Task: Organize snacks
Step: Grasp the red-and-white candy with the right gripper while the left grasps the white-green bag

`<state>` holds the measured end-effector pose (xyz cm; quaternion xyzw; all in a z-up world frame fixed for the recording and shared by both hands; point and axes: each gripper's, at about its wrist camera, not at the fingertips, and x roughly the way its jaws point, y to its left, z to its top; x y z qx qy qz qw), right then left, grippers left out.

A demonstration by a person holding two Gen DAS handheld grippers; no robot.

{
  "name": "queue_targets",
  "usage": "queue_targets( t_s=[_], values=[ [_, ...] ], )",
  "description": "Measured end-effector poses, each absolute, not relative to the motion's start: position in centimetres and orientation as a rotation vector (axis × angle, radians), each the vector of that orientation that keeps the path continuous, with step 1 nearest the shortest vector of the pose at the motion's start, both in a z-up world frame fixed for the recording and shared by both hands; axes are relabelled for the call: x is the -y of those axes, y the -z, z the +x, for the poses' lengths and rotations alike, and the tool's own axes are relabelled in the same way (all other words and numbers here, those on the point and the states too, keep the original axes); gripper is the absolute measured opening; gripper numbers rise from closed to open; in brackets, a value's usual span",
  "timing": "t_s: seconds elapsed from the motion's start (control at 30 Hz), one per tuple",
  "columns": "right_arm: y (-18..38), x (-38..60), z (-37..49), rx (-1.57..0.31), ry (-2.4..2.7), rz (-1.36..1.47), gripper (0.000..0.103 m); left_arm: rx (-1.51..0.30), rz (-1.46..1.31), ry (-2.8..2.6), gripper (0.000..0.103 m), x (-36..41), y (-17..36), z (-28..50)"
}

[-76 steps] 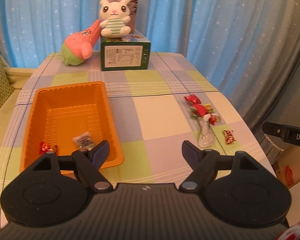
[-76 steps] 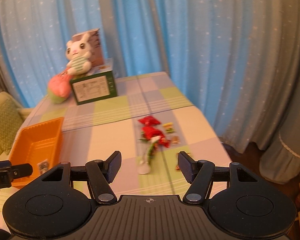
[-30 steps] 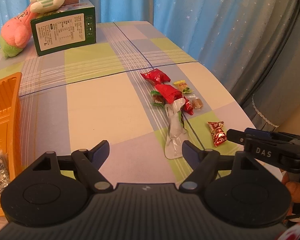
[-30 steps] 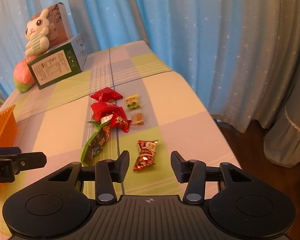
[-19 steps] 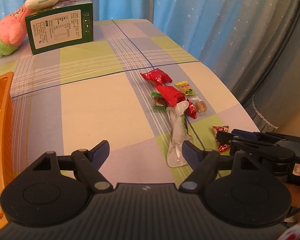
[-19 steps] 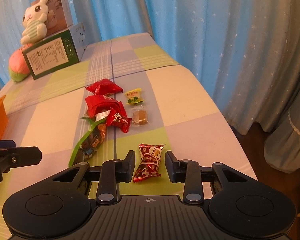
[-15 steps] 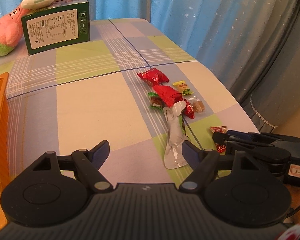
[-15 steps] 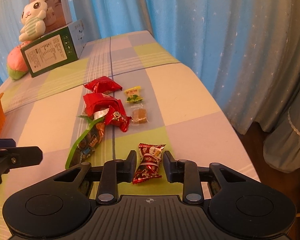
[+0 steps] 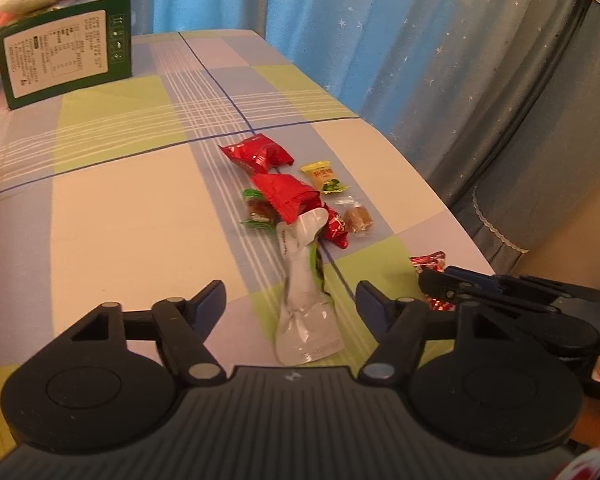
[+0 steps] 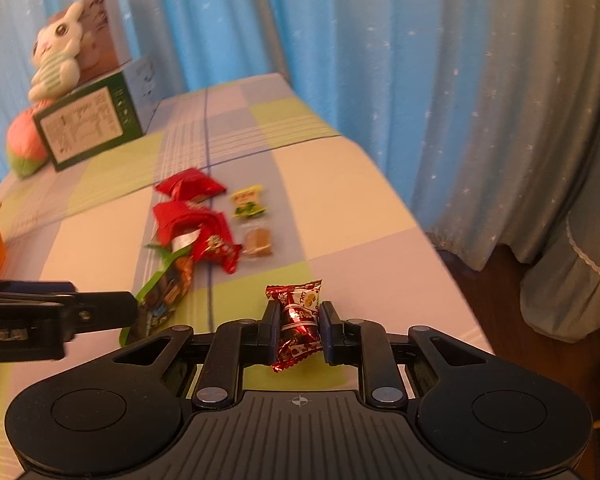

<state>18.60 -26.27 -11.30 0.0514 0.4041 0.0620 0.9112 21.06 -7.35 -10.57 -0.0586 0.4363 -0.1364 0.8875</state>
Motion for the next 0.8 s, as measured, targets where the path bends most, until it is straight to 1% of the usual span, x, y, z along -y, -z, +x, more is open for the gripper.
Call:
queue_targets(
  t_s=[0.1,0.17,0.27,0.6,0.8],
  values=[
    [11.0,27.1,18.4,-0.833,-0.111,0.118,0.021,-0.911,-0.123,0.297,0.056,7.9,11.2,21.9],
    [11.0,27.5,18.4,-0.834,-0.102,0.119,0.021,-0.914,-0.122,0.307,0.043,8.2,11.7,22.3],
    [11.3,27.9,18.2,-0.841,-0.092,0.123,0.021,-0.915,-0.116,0.324,0.034,8.6,12.3,22.8],
    [11.4,27.8,18.1,-0.851,-0.091,0.135,0.021,-0.92,-0.03,0.322,0.025,9.6,13.4,23.4],
    [11.1,27.6,18.0,-0.846,-0.096,0.132,0.021,-0.923,-0.005,0.32,0.022,9.9,13.3,23.4]
  ],
)
